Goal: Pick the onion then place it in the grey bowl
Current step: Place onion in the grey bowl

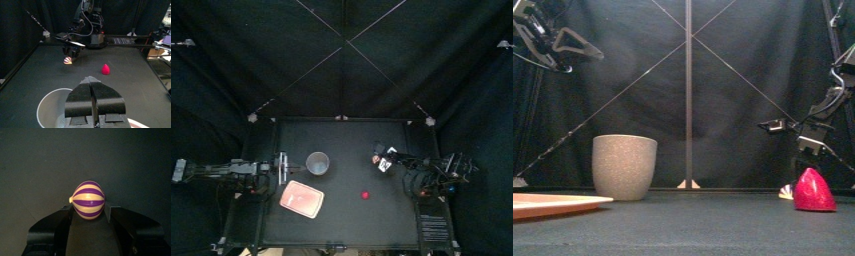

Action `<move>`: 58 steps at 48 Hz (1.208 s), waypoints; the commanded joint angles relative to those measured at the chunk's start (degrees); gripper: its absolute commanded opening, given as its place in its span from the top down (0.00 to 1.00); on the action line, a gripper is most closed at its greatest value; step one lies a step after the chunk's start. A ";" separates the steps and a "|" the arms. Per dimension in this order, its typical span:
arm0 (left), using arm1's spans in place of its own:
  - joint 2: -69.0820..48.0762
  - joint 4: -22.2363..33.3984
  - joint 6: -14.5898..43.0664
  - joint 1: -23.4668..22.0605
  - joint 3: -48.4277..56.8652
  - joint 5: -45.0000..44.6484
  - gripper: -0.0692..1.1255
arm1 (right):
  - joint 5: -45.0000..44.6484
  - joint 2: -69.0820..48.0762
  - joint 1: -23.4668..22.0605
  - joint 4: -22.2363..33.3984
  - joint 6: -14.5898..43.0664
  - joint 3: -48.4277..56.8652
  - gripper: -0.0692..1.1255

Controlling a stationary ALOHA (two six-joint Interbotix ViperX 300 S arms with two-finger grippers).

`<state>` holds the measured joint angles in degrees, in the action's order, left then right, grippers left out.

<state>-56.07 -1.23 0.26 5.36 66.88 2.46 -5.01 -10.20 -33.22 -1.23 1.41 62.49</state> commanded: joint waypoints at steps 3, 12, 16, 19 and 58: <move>0.09 0.00 0.09 0.09 -0.26 0.53 0.94 | 0.44 -0.88 0.09 -0.18 0.00 -1.49 0.24; 0.09 0.09 0.00 0.09 -0.09 0.53 0.94 | 0.44 -3.43 4.57 -0.79 0.00 -5.71 0.24; 0.09 0.09 0.09 0.09 -0.09 0.62 0.94 | 0.53 -5.01 7.47 -0.88 0.00 -8.53 0.24; 0.09 0.00 0.09 0.09 -0.18 0.62 0.94 | 1.05 -5.80 10.37 -0.97 -0.09 -11.34 0.24; 0.09 -0.62 0.18 1.05 0.26 1.49 0.94 | 13.36 23.73 23.55 1.05 -0.18 -47.20 0.23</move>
<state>-56.16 -1.67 0.26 6.24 67.76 3.43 8.17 13.54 -9.40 -0.35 1.32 18.72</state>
